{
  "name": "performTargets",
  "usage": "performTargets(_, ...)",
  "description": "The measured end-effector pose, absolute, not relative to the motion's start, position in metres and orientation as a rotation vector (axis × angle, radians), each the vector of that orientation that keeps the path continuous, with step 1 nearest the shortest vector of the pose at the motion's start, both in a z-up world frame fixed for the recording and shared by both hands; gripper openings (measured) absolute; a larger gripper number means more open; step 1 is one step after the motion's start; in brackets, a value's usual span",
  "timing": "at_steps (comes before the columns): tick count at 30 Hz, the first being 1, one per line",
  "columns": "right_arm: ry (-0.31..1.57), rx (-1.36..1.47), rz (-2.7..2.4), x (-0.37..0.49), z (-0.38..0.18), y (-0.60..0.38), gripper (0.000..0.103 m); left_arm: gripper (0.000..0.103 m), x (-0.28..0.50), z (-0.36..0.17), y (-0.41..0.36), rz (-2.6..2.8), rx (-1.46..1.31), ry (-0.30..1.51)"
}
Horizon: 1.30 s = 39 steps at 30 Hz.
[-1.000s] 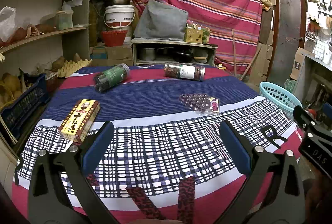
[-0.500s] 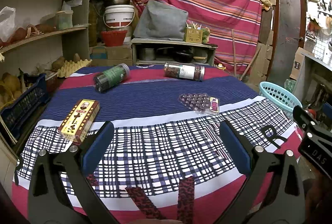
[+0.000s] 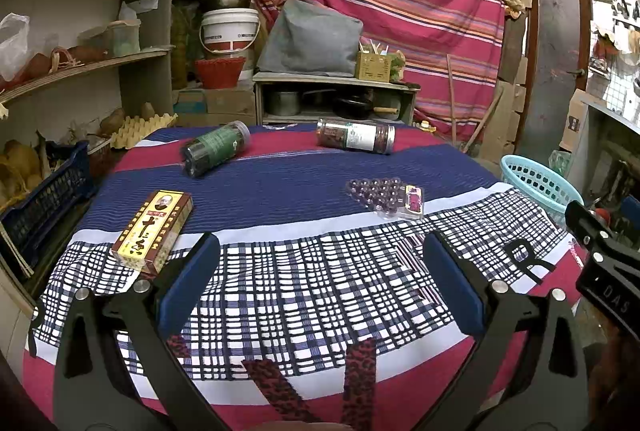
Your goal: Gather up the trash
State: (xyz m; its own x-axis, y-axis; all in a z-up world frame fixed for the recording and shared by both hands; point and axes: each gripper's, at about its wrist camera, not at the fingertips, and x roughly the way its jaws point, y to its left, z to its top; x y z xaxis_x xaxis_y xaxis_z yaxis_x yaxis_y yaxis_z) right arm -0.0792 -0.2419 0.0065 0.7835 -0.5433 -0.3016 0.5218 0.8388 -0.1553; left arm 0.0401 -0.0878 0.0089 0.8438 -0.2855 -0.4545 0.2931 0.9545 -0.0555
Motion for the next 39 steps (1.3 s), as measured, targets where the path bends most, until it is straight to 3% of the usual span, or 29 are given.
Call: performTargets(39,0.346,-0.070,-0.562,-0.0811,0.0038,-0.2491,0.093,0.098,0.0395,0.0046,-0.0911,-0.298,0.016,0.470)
